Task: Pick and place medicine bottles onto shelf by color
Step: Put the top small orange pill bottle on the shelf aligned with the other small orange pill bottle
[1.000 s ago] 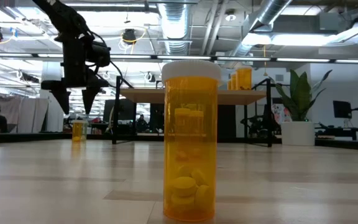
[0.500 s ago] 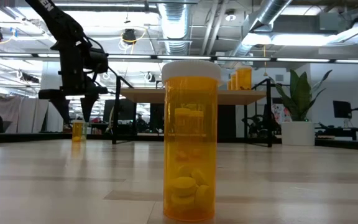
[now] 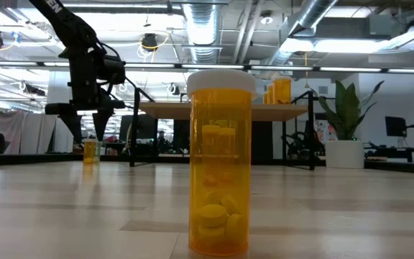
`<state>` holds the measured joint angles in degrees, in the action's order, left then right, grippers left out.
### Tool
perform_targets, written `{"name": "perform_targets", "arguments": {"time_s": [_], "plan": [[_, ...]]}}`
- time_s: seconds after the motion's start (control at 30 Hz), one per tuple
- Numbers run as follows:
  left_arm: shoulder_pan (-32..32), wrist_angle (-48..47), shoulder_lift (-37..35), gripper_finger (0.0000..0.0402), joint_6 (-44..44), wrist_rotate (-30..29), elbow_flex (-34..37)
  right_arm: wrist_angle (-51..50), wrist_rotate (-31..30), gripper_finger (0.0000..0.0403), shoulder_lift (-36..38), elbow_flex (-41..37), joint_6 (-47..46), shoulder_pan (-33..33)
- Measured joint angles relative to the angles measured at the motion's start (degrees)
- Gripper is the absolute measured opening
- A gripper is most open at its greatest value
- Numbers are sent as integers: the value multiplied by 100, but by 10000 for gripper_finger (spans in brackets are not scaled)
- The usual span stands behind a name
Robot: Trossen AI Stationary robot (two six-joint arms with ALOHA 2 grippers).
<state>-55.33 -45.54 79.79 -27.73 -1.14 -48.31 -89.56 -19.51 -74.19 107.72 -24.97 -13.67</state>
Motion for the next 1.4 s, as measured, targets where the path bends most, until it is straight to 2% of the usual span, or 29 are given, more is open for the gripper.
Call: {"name": "perform_targets", "arguments": {"time_s": [0.27,0.77,1.4], "plan": [[2,-4,0,248,26,-62,0,0,0,118,0,-1,0,0],[2,-22,0,161,28,-70,0,0,-4,118,0,0,20,0],[2,-20,-1,106,107,-77,0,-2,-4,118,0,0,15,0]]}}
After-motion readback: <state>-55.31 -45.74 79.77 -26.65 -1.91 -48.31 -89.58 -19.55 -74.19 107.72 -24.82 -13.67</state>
